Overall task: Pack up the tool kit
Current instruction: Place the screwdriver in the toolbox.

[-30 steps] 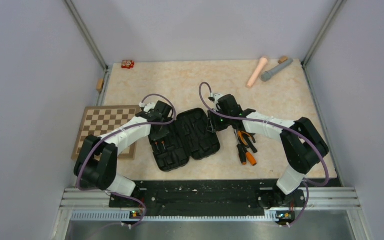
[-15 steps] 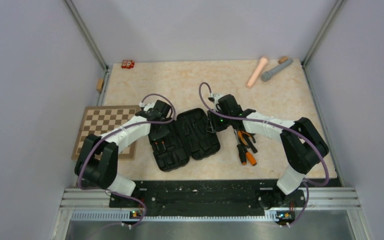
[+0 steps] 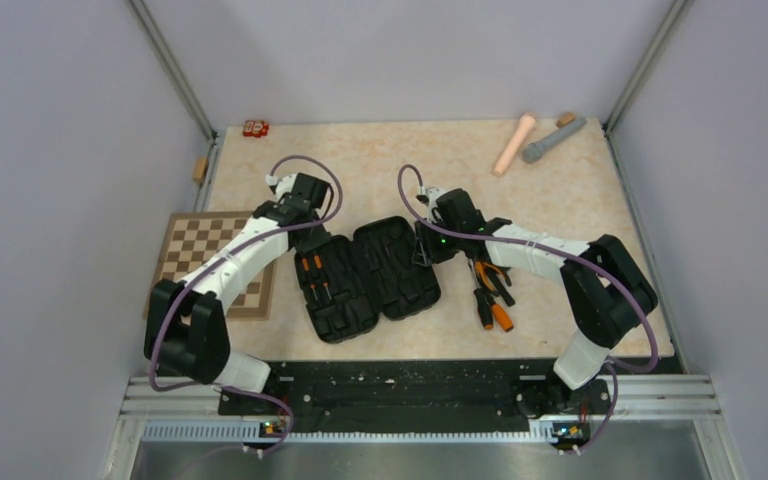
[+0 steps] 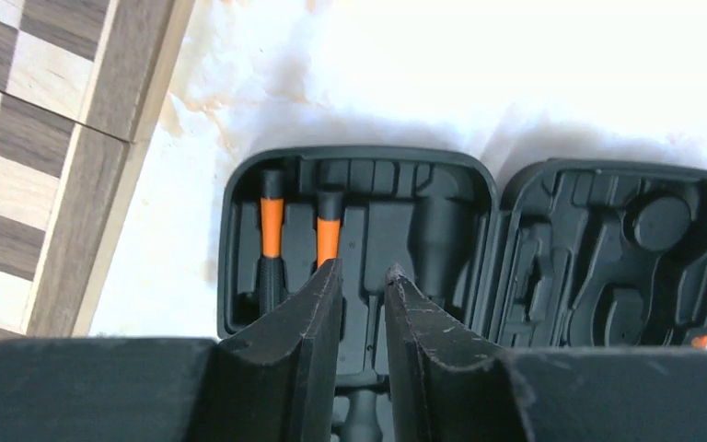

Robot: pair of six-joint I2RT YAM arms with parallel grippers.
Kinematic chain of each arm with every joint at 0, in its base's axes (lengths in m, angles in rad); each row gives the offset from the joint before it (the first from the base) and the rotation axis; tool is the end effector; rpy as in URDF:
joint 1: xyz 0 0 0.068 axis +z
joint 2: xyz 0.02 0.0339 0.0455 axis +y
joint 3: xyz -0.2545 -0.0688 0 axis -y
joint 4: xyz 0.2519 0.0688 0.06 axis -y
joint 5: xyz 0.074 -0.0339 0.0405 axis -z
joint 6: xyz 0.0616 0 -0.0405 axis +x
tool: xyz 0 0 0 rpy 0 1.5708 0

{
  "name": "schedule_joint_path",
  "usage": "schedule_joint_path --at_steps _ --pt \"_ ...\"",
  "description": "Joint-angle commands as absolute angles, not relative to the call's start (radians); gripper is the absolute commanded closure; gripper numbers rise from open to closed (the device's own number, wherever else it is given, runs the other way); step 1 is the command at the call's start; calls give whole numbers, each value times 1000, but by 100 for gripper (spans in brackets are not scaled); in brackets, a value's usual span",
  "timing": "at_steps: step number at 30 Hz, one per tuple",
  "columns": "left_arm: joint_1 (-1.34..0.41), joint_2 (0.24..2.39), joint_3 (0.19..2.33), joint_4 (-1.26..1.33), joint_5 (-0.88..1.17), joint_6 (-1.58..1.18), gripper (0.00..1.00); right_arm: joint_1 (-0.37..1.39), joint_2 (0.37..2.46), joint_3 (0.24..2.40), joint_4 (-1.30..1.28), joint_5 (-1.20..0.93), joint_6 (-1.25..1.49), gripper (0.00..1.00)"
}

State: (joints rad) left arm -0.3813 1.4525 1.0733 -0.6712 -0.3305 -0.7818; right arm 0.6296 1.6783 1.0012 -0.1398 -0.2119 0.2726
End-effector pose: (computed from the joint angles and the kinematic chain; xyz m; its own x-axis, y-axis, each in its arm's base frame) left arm 0.2970 -0.0975 0.2140 -0.7140 -0.4318 -0.5512 -0.4239 0.8931 -0.1505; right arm 0.2939 0.2302 0.1576 -0.7538 -0.2235 -0.6179 -0.5078 0.7949 0.3320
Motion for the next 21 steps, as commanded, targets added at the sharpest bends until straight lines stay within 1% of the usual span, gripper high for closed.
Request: schedule_joint_path --at_steps 1,10,13,21 --pt "-355 1519 1112 -674 -342 -749 71 617 1681 1017 -116 -220 268 66" --pt "-354 1605 1109 -654 -338 -748 71 616 1686 1018 -117 -222 267 66" --pt "-352 1635 1106 -651 -345 -750 76 616 1686 1018 -118 -223 267 66" --pt "-348 1679 1067 -626 -323 -763 93 616 1686 1014 -117 -220 264 66"
